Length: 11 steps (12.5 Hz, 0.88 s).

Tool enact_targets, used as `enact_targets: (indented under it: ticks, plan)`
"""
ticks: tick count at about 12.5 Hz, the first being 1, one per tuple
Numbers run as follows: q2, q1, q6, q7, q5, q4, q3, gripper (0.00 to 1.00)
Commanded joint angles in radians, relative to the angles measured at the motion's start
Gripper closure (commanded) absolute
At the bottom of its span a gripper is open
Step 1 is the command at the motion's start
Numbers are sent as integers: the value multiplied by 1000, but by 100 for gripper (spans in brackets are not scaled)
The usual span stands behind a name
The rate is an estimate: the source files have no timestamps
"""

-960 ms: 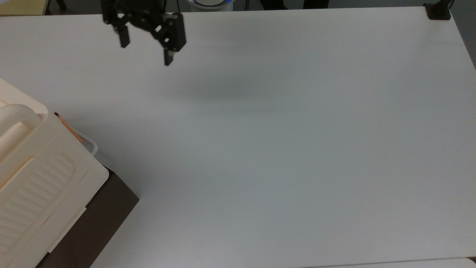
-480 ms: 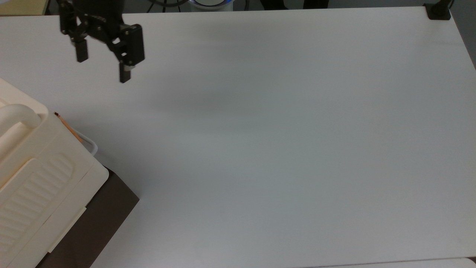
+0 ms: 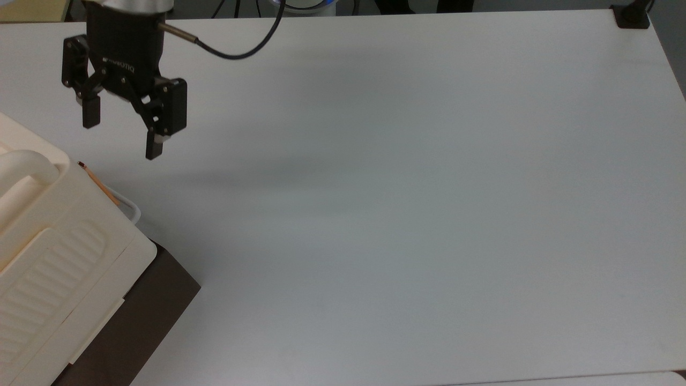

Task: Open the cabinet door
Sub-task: 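Move the open gripper toward the edge of the cream cabinet door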

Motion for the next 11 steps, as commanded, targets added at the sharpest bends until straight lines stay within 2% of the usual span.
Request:
enact_targets:
  ticks: [1, 2, 4, 9, 11]
  plan:
    - [39, 1, 72, 57, -28, 49, -6, 9]
    - [59, 1, 78, 79, -47, 72, -7, 9]
    - [83, 1, 109, 142, -118, 103, -4, 17]
    - [102, 3, 162, 147, -132, 106, -26, 26]
    - [102, 3, 167, 148, -132, 108, -24, 37]
